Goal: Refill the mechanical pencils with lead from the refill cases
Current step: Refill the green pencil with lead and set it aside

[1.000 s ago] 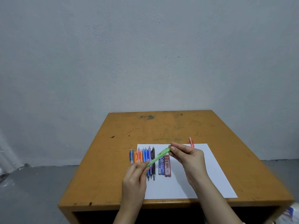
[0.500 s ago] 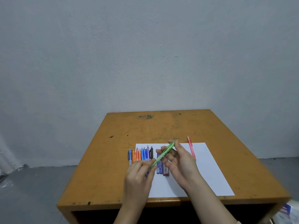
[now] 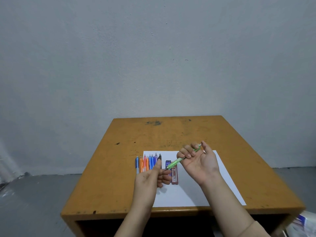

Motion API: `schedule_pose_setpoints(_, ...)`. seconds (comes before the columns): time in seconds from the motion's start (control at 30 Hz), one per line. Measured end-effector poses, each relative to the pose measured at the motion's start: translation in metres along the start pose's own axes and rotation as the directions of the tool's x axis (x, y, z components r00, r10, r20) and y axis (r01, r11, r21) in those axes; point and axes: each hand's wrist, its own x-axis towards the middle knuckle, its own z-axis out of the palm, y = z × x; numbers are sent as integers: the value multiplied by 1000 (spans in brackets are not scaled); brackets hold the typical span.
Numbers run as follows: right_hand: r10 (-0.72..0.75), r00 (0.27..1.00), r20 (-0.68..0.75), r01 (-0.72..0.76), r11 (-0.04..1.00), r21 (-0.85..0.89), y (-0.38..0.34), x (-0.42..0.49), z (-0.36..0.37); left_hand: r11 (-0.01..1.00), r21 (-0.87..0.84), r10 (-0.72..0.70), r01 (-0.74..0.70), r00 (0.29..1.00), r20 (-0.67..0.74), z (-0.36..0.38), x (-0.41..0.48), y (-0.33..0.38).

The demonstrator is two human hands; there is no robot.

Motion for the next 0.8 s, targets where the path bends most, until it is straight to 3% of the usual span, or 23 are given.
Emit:
schedule_pose_setpoints(0.07, 8, 1000, 17, -8, 1000, 6, -1, 0, 0, 991, -93, -91, 93, 996, 24, -2, 0, 4)
schedule_pose_setpoints(0.17, 8, 999, 39, -8, 1000, 12, -1, 0, 0, 979, -162, -115, 125, 991, 68, -4, -1, 8)
schedule_pose_setpoints(0.8, -5, 1000, 29, 4, 999, 39, -5, -2, 5, 980, -155, -105, 126, 985, 138, -4, -4, 16)
